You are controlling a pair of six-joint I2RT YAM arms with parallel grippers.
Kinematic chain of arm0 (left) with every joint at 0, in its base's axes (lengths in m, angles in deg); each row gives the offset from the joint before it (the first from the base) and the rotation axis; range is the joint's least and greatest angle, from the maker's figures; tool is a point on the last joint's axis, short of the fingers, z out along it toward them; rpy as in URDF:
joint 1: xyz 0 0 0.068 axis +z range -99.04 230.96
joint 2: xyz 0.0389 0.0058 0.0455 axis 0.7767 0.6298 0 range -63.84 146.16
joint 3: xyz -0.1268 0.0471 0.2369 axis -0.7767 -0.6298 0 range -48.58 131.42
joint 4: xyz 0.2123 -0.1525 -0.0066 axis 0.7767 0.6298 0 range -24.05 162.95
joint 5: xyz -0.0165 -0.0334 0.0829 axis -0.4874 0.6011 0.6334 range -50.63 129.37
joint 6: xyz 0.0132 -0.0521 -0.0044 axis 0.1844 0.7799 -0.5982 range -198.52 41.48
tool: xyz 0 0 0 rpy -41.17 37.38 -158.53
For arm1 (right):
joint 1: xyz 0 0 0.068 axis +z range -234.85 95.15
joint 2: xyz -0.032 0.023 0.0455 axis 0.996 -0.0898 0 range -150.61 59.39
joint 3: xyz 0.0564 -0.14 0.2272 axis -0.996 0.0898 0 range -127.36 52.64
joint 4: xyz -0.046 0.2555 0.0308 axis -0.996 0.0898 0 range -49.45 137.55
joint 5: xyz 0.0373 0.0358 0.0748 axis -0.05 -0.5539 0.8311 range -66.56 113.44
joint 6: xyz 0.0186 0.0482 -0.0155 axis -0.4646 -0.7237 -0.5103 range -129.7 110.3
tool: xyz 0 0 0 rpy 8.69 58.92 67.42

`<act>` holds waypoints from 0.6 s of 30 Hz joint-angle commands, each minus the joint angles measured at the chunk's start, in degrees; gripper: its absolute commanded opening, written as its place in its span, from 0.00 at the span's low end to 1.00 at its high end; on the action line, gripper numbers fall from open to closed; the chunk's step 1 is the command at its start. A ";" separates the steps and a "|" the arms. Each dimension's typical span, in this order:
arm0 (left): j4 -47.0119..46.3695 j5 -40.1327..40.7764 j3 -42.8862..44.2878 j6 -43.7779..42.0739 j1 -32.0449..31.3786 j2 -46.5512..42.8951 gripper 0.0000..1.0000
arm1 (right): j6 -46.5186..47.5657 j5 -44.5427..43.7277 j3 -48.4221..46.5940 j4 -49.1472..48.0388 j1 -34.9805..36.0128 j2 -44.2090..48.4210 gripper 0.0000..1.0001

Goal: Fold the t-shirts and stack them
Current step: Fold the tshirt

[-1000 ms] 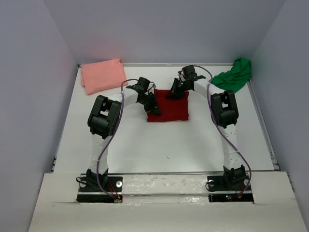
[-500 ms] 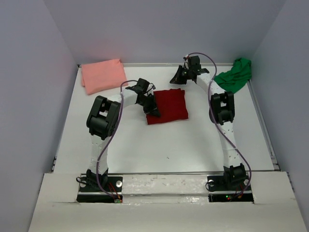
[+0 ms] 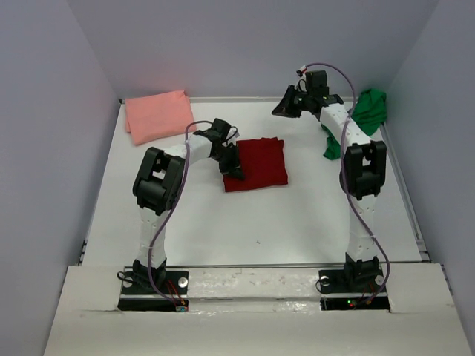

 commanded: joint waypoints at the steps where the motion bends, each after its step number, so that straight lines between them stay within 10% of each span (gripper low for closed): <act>1: 5.21 5.65 3.64 -2.81 -0.28 -4.70 0.00 | 1.53 1.57 5.77 -0.41 0.38 10.64 0.22; 5: 2.84 12.16 4.44 -2.11 0.25 -13.99 0.33 | 3.11 1.57 12.19 2.05 0.38 17.07 0.38; 18: 3.81 21.24 -1.25 -0.88 3.41 -24.04 0.73 | 6.45 1.92 30.74 6.98 0.38 31.93 0.54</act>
